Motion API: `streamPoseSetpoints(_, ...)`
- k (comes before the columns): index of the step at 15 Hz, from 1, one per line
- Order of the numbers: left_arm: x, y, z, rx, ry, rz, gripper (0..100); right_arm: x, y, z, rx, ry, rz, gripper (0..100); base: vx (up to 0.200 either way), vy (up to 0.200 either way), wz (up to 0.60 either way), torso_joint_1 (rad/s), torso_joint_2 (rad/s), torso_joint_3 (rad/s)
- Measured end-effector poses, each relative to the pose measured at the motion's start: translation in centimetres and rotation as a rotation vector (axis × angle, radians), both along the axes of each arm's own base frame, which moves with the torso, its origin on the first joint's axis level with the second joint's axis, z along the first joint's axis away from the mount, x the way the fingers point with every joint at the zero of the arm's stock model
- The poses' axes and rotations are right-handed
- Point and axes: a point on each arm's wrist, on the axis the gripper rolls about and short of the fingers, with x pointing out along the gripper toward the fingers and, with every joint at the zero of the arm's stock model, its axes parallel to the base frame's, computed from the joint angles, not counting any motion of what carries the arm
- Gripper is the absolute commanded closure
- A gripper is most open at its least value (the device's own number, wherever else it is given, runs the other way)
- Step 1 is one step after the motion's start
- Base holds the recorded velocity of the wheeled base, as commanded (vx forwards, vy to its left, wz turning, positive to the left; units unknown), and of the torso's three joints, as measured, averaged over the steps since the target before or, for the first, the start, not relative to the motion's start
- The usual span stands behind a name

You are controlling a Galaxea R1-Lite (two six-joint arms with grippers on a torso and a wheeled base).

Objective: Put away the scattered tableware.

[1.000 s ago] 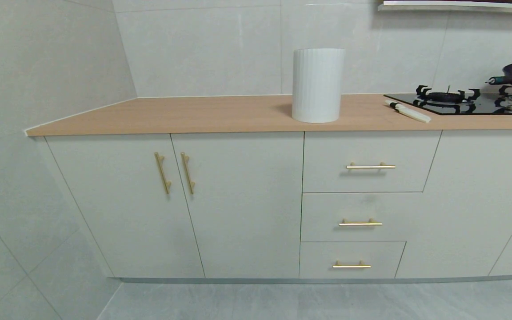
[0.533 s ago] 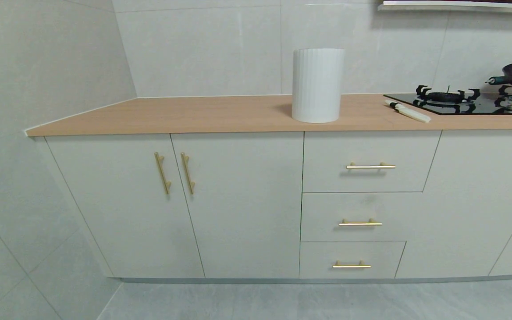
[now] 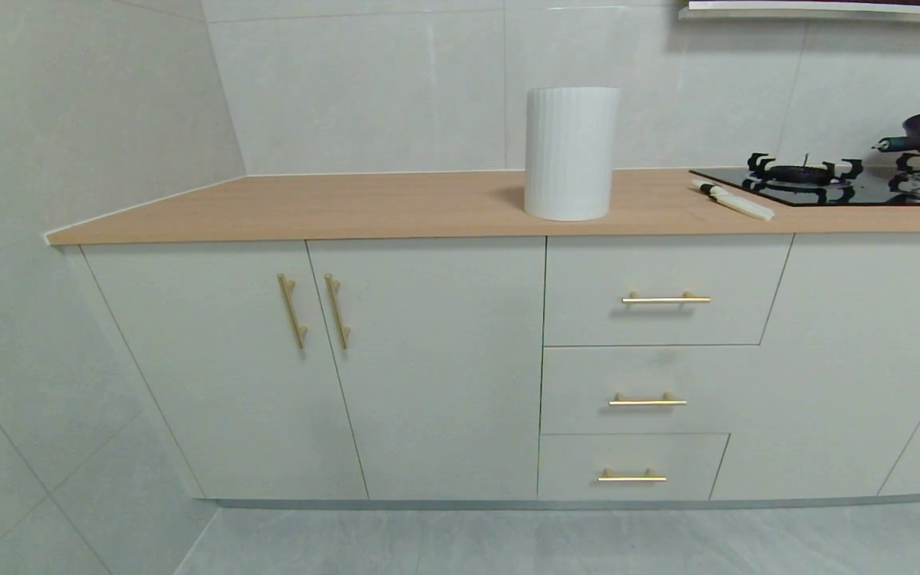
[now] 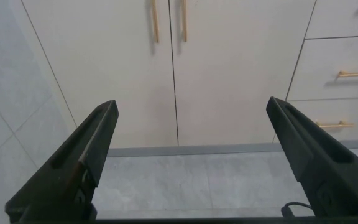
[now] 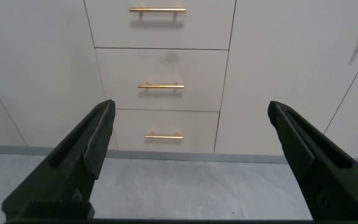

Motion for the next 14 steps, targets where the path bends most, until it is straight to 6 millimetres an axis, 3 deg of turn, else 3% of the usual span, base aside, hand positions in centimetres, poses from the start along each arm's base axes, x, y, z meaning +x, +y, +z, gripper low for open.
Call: streamPoseSetpoints(14,0.0,0.0,0.01,-0.006,-0.001,0.0,0,0.0,0.0,-0.03,0.002,0.003,-0.002,0,0.2,0.0,0.0,0.001,0.0,0.003)
